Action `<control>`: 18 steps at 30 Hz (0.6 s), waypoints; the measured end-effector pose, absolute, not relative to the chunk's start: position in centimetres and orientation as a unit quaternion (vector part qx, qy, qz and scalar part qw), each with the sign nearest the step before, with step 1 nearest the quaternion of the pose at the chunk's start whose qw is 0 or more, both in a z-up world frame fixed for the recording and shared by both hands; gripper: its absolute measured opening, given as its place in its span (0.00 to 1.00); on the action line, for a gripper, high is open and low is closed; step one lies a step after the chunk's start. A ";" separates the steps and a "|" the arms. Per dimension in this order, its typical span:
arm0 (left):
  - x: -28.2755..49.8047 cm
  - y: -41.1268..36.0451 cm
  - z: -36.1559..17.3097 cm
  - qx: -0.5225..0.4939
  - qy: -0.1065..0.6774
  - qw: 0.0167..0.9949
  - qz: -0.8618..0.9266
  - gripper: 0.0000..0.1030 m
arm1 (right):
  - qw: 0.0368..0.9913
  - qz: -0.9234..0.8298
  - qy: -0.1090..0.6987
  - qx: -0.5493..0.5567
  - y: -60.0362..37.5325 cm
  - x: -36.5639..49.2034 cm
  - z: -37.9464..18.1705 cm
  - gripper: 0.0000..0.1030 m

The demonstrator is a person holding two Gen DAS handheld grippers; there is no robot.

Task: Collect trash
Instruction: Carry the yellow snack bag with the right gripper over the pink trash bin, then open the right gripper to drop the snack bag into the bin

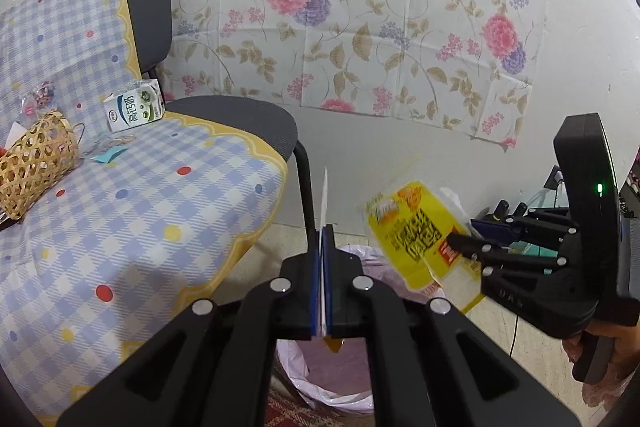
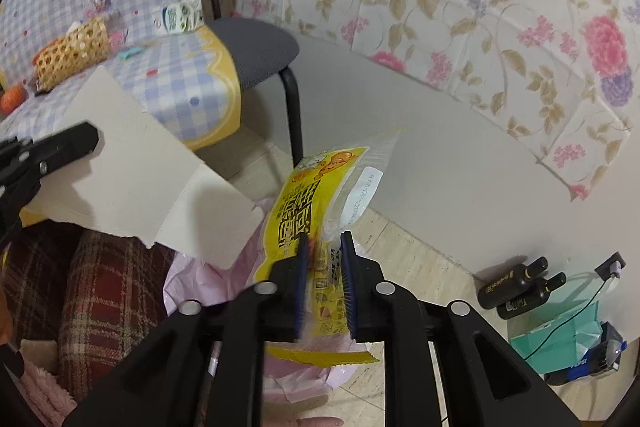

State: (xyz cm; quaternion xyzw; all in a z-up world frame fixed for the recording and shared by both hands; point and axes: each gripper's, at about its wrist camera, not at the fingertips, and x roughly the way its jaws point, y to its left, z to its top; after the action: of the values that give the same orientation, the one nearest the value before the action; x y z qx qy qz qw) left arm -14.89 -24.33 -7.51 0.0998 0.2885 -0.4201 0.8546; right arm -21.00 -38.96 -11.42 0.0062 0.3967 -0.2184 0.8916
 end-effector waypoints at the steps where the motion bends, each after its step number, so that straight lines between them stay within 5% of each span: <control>1: -14.7 -24.3 -7.5 0.097 0.291 0.855 -0.419 0.08 | 0.891 -0.220 0.397 0.004 -38.9 -21.0 -11.5 0.36; 4: -14.5 -23.7 -7.4 0.096 0.287 0.861 -0.409 0.39 | 0.891 -0.222 0.396 0.005 -39.1 -21.1 -11.3 0.38; 5: -14.4 -23.3 -7.2 0.093 0.286 0.864 -0.405 0.41 | 0.892 -0.223 0.393 0.008 -39.2 -21.2 -11.1 0.38; 18: -12.7 -18.6 -4.4 0.064 0.259 0.899 -0.348 0.41 | 0.924 -0.206 0.319 0.048 -38.6 -21.3 -6.7 0.38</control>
State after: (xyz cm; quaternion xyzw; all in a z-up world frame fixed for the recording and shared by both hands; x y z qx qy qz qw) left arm -12.73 -18.65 -4.40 0.0637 0.2595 -0.3478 0.8987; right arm -21.30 -38.57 -6.68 0.0479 0.3190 -0.2061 0.9238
